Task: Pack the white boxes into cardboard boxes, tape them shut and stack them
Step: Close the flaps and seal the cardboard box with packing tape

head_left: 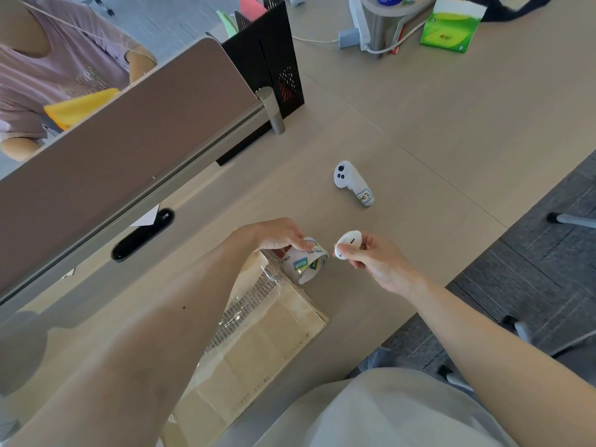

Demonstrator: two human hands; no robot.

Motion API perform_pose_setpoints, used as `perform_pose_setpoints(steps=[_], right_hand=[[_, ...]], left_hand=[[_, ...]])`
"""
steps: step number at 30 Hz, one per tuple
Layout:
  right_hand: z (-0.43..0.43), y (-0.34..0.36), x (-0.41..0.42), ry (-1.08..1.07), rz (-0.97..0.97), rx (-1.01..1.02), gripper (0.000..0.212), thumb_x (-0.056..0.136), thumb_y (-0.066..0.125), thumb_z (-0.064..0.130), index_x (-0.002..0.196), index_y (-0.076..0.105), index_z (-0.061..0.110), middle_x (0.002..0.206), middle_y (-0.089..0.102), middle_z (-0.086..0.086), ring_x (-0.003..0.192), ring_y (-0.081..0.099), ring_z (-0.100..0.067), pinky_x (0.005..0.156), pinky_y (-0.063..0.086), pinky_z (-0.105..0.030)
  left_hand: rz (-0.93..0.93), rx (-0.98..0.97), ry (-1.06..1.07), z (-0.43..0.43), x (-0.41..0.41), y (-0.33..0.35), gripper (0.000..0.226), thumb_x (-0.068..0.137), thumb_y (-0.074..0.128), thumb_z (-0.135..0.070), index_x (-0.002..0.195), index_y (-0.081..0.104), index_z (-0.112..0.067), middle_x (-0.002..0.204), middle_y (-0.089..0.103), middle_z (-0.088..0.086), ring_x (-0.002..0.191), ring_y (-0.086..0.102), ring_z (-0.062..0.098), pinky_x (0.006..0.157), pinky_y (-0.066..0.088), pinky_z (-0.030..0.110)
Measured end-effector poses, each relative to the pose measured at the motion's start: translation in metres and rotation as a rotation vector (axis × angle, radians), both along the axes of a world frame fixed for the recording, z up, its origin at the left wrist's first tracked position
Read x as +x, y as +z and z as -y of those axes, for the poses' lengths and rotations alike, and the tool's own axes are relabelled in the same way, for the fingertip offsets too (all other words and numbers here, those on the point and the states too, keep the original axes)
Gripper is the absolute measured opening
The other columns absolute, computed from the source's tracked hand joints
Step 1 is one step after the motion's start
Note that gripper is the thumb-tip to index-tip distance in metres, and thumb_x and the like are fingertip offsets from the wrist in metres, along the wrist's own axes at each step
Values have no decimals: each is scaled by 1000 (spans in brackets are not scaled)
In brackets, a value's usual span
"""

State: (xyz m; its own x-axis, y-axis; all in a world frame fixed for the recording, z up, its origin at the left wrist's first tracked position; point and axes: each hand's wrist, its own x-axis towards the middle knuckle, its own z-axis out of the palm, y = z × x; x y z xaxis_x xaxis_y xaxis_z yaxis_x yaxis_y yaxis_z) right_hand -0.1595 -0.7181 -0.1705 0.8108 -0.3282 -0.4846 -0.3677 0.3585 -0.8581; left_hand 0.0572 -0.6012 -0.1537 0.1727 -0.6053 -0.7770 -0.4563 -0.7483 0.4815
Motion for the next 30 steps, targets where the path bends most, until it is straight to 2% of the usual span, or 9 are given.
perform_pose_setpoints(steps=[4, 9, 12, 15, 18, 21, 24, 28, 30], right_hand=[[-7, 1, 1, -1, -7, 62, 11, 101, 52, 15, 102, 61, 8, 93, 59, -2, 75, 65, -13, 88, 54, -38], [-21, 12, 0, 115, -4, -18, 12, 101, 49, 8, 105, 59, 3, 94, 64, -11, 78, 67, -16, 77, 57, -31], [-35, 16, 1, 196, 22, -23, 13, 101, 48, 7, 111, 55, 4, 97, 68, -14, 75, 63, -20, 72, 54, -30], [-51, 15, 2, 247, 39, 8, 13, 99, 51, 7, 111, 50, 4, 92, 67, -11, 76, 63, -20, 77, 54, -33], [-58, 11, 3, 209, 23, 45, 9, 98, 56, 11, 106, 53, 11, 84, 67, -6, 74, 62, -18, 80, 52, -39], [-59, 13, 6, 191, -17, -2, 19, 97, 61, 18, 115, 60, 13, 78, 67, -1, 71, 63, -18, 77, 53, -36], [-62, 16, 9, 259, -23, -126, 20, 102, 51, 21, 119, 58, 13, 81, 63, 1, 68, 62, -14, 77, 52, -36], [-53, 23, 13, 353, -59, -219, 24, 104, 37, 16, 123, 51, 10, 89, 60, -1, 70, 65, -16, 80, 53, -41], [-51, 25, 16, 386, -94, -373, 24, 104, 35, 19, 118, 52, 12, 85, 61, 2, 64, 68, -15, 74, 53, -43]], left_hand=[[-36, -12, -58, -3, 3, 2, 49, 93, 63, -46, 85, 65, 2, 75, 56, 10, 69, 47, 21, 66, 38, 35], [9, -53, -130, -5, 6, 0, 54, 91, 65, -45, 90, 62, 9, 67, 42, 4, 64, 34, 20, 61, 25, 32], [47, -71, -160, -2, 7, -5, 35, 94, 66, -36, 81, 66, -4, 62, 49, -3, 59, 39, 17, 60, 31, 30], [120, -97, -199, 3, 4, -10, 35, 94, 68, -31, 64, 54, -18, 55, 44, -8, 52, 38, 13, 55, 31, 29], [172, -128, -192, 6, 1, -19, 32, 89, 73, -26, 68, 52, -13, 62, 47, -1, 58, 40, 17, 58, 33, 31], [133, -135, -114, 7, 1, -24, 25, 84, 79, -22, 78, 61, -5, 70, 58, 2, 61, 50, 15, 59, 40, 29], [31, -160, -11, 6, 5, -24, 22, 83, 81, -14, 83, 64, 1, 74, 65, 5, 61, 59, 13, 54, 47, 22], [-73, -190, 80, 6, 4, -22, 21, 83, 79, -2, 72, 62, -9, 59, 62, -2, 50, 59, 5, 50, 46, 17], [-111, -188, 106, 6, 5, -22, 17, 82, 78, 1, 76, 64, -7, 62, 64, 3, 53, 62, 10, 51, 50, 20]])
